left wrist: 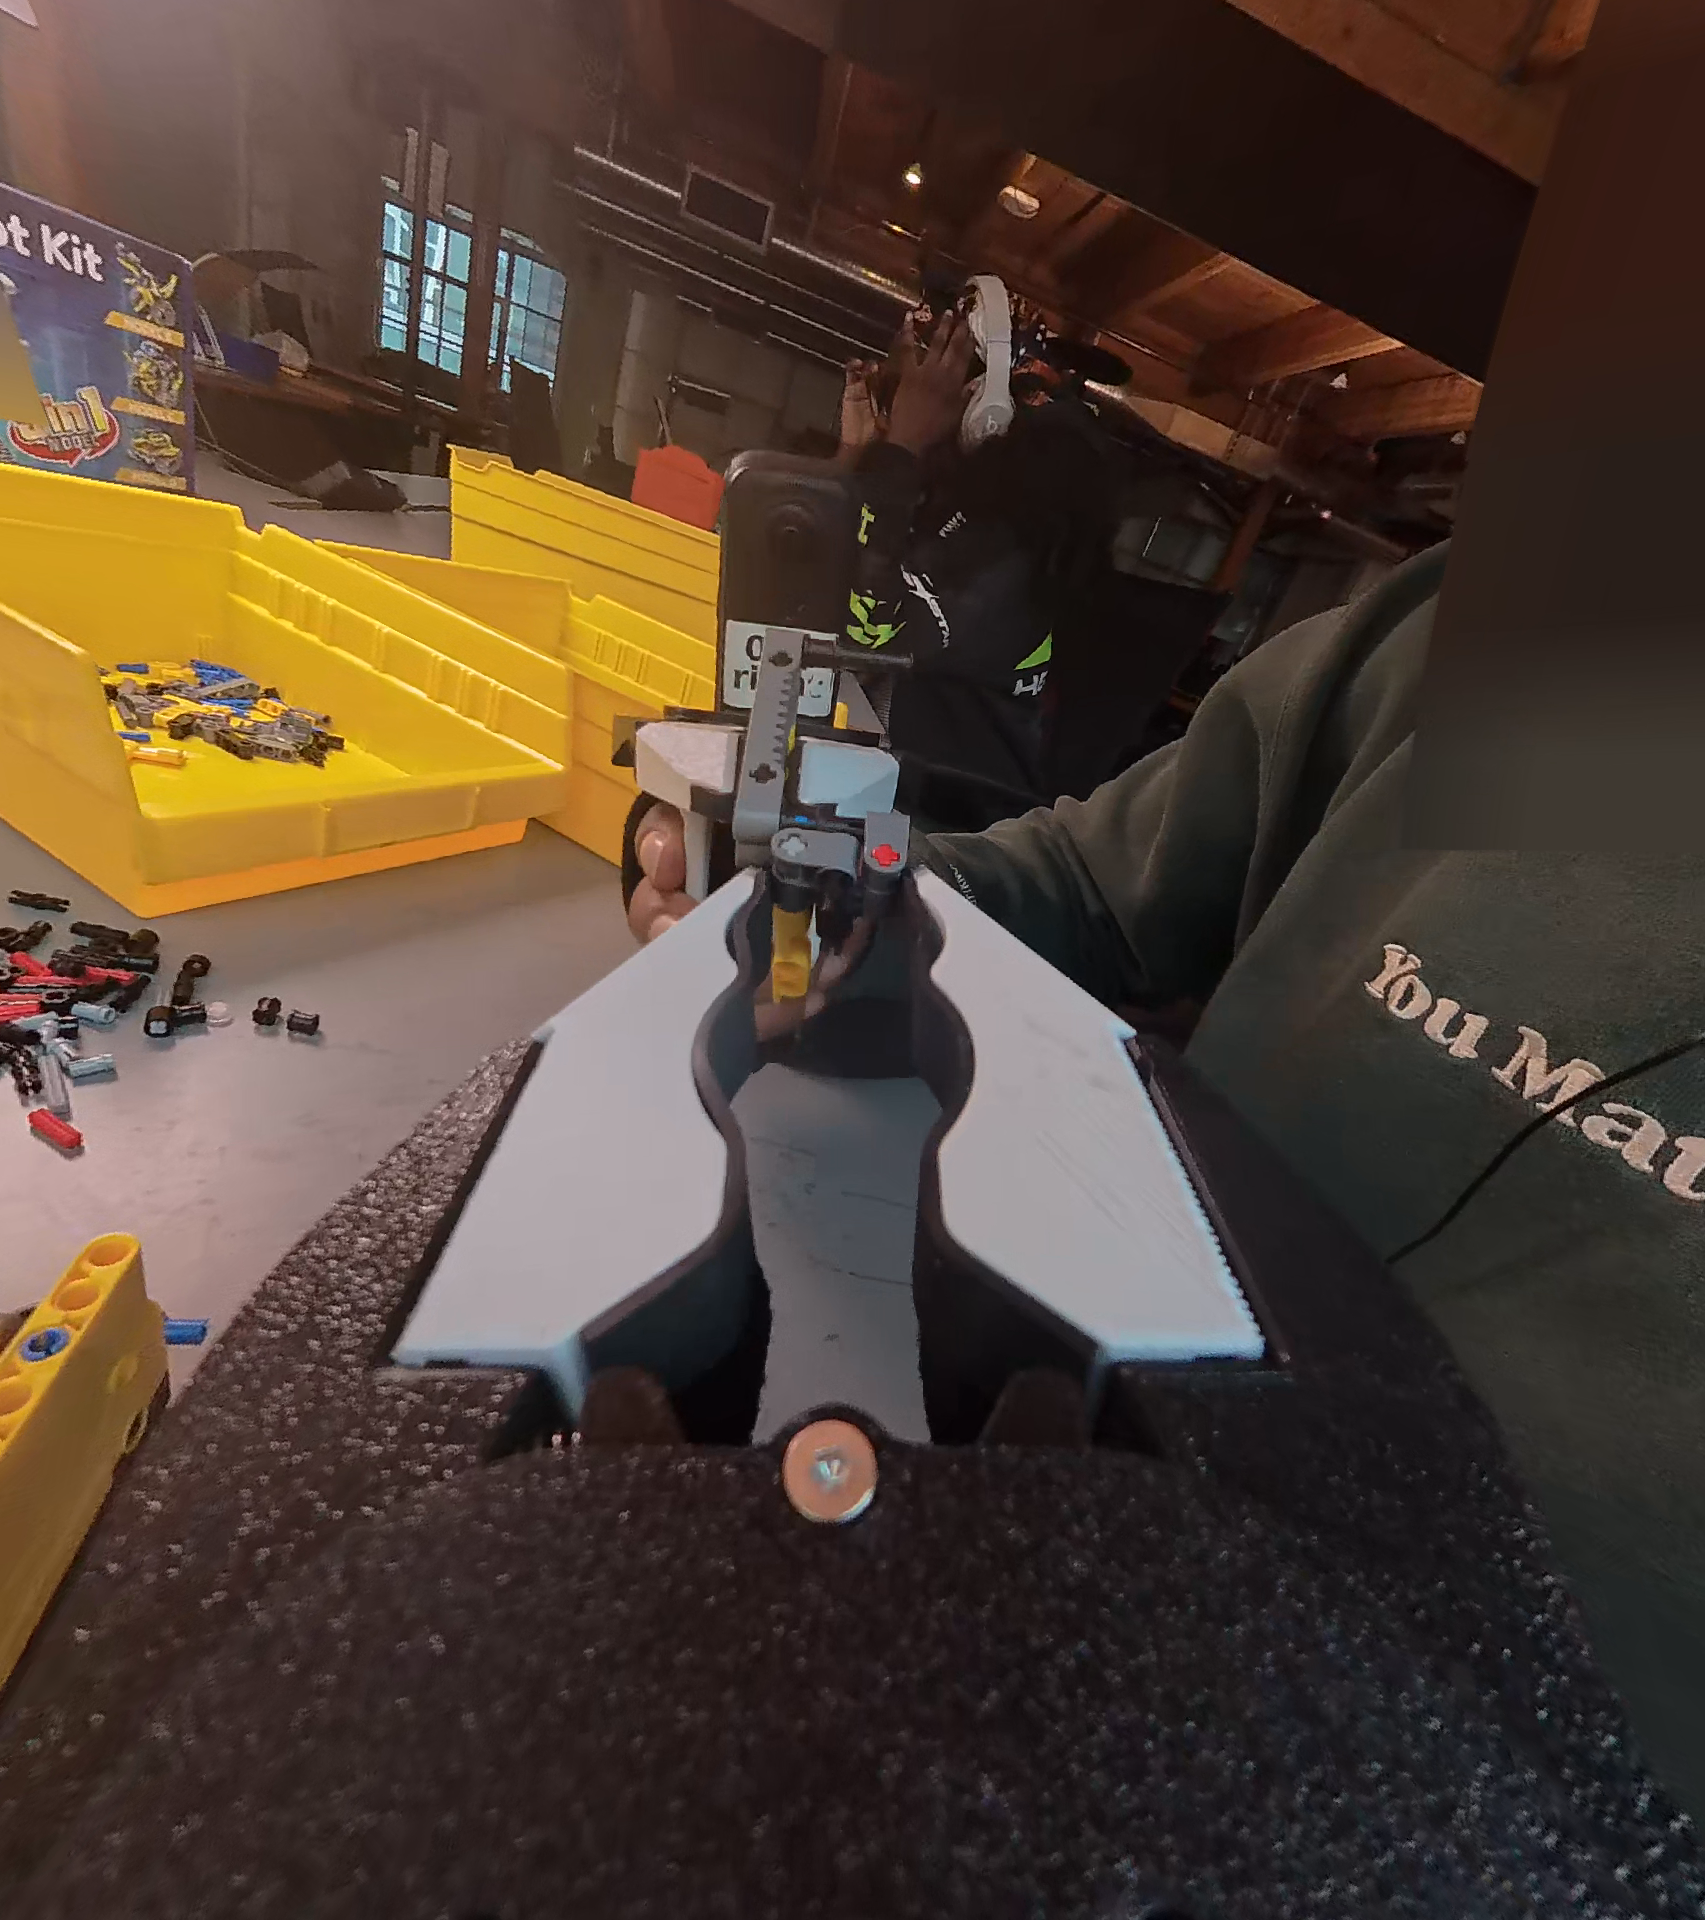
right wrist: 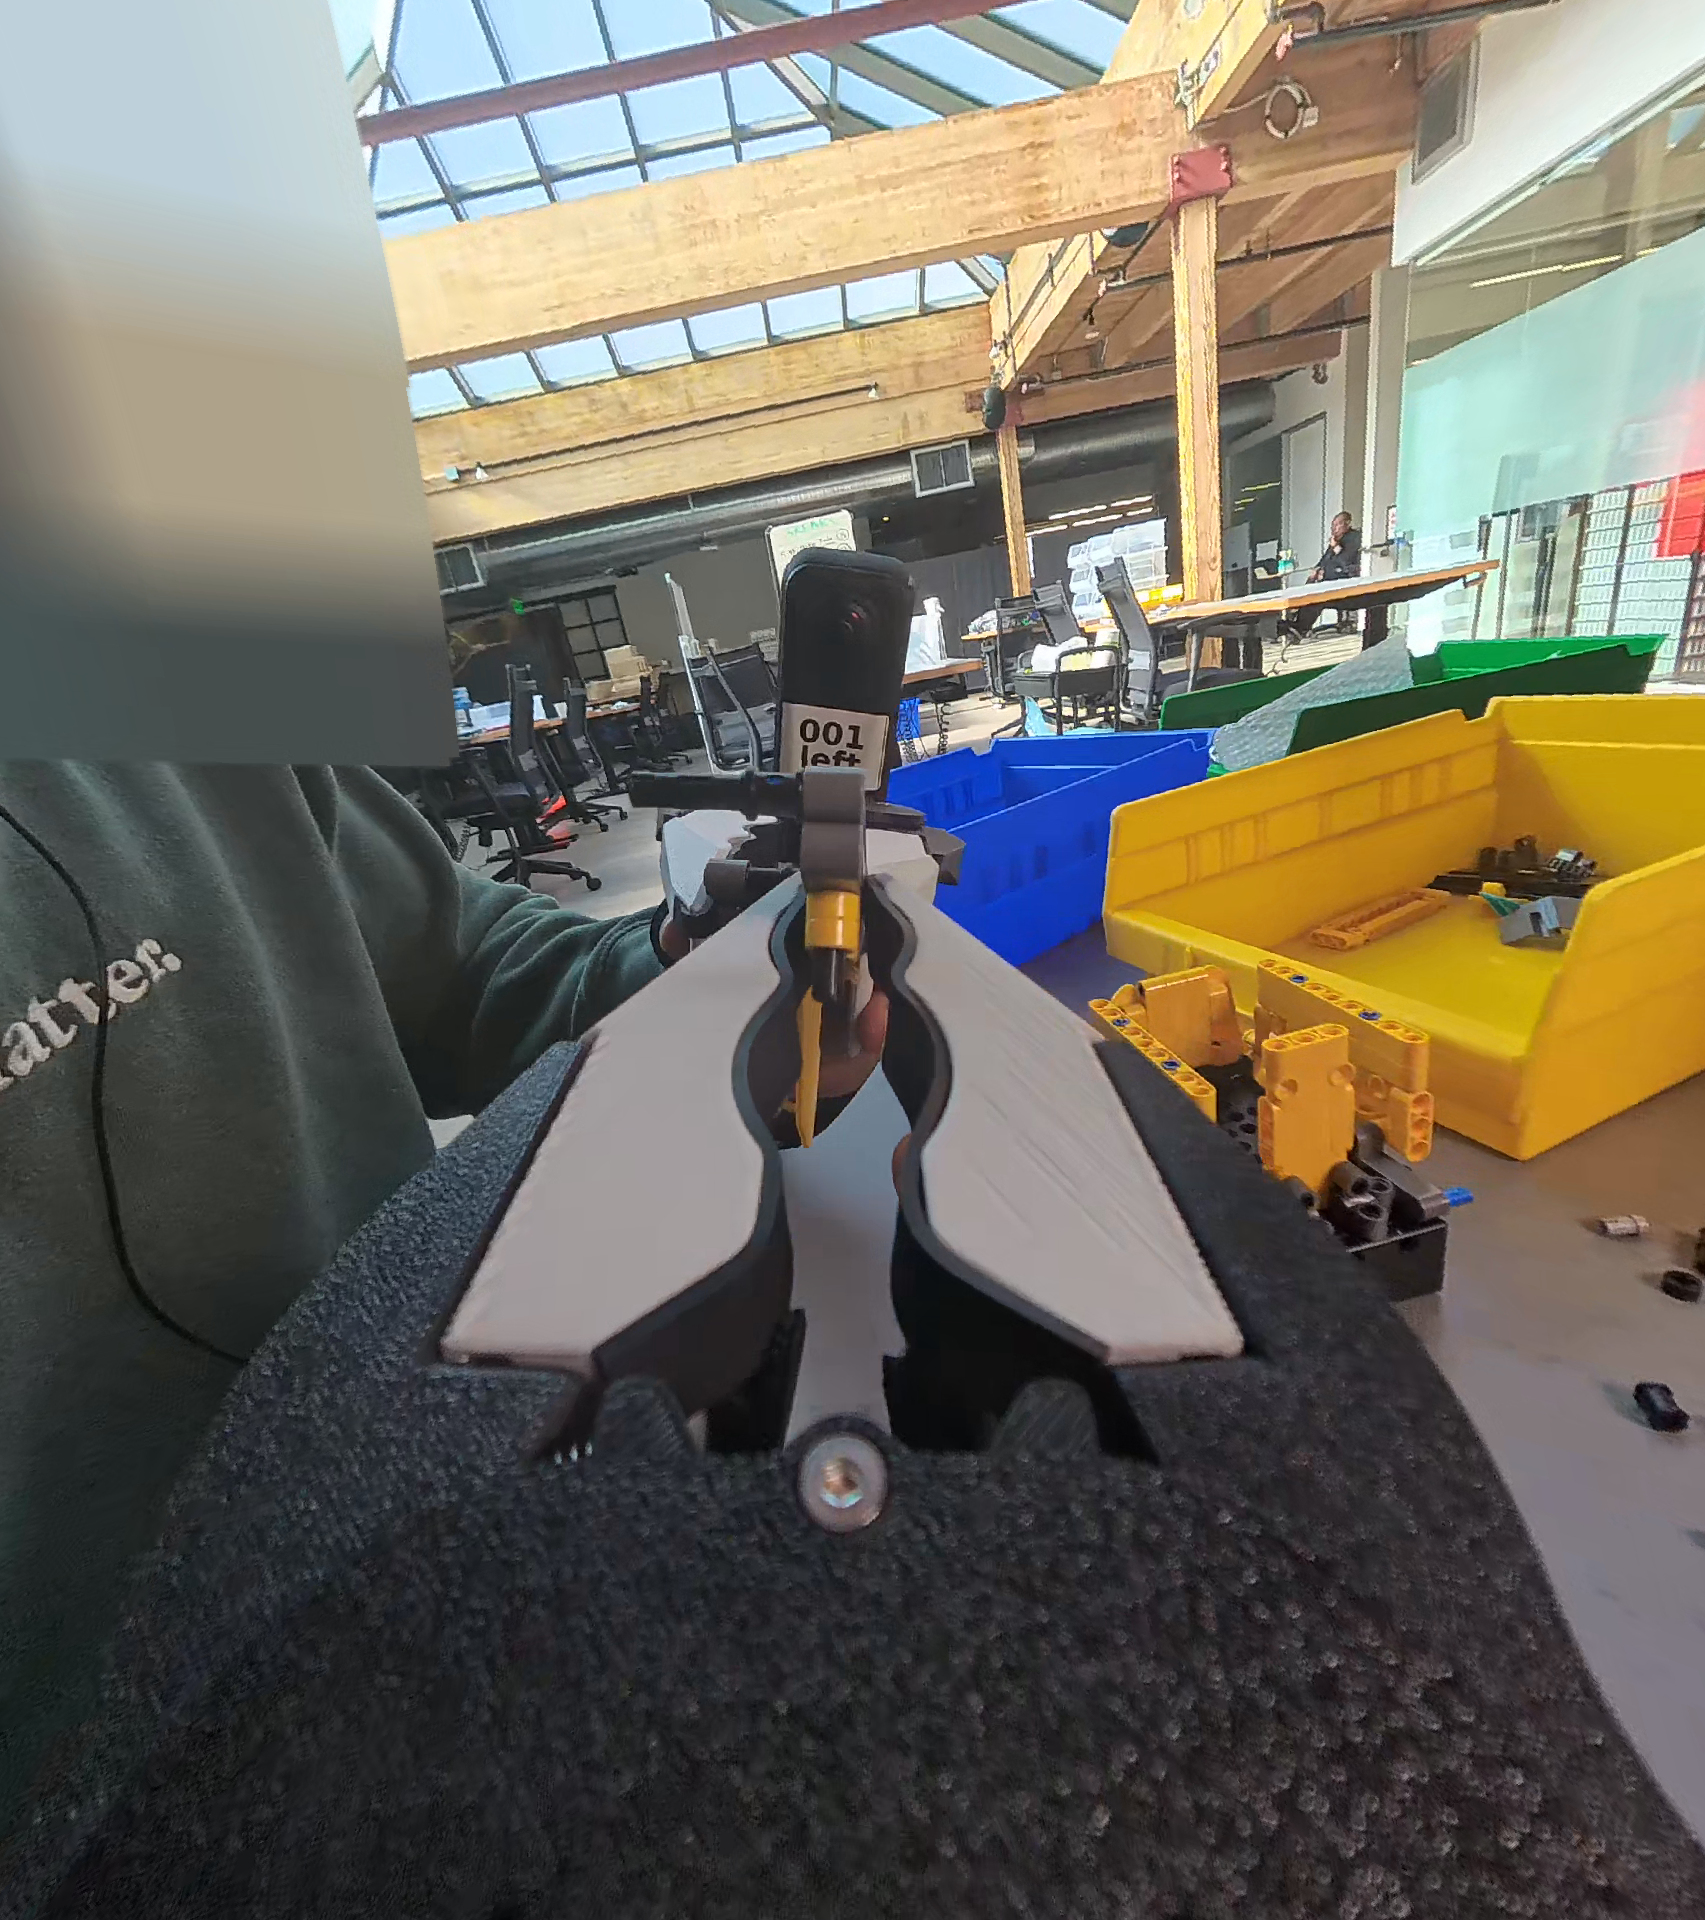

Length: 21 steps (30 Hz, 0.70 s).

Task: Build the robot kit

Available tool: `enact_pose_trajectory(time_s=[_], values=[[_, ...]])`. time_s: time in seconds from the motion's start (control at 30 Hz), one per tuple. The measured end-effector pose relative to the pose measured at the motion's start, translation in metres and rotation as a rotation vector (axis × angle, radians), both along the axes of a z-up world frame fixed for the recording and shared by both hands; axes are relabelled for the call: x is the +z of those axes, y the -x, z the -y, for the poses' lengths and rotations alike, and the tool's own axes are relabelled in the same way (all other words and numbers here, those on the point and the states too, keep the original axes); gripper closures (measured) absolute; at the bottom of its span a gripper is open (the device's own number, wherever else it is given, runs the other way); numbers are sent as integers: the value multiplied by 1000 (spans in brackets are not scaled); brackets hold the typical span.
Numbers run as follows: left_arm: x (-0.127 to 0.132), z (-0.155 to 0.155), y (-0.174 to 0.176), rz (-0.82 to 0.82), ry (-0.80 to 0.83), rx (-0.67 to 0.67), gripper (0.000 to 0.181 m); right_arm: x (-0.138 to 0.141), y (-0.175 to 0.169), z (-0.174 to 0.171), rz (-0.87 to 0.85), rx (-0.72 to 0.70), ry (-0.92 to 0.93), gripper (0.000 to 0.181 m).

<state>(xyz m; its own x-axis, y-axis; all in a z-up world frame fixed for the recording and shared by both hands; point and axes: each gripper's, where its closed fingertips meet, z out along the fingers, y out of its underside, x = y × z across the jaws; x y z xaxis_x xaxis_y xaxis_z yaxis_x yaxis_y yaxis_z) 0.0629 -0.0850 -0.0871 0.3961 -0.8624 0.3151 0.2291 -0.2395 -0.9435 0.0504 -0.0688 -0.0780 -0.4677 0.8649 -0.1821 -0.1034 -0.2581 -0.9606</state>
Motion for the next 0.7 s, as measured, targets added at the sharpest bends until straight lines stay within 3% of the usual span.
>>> enact_pose_trajectory(time_s=[0.6, 0.7], values=[[0, 5, 0, 70, 77, -37, 161, 3, -4, 13, -25, -112, -281, 175], [5, 7, -3, 31, 30, -24, 160, 9, -6, 15, -52, -116, -320, 175]])
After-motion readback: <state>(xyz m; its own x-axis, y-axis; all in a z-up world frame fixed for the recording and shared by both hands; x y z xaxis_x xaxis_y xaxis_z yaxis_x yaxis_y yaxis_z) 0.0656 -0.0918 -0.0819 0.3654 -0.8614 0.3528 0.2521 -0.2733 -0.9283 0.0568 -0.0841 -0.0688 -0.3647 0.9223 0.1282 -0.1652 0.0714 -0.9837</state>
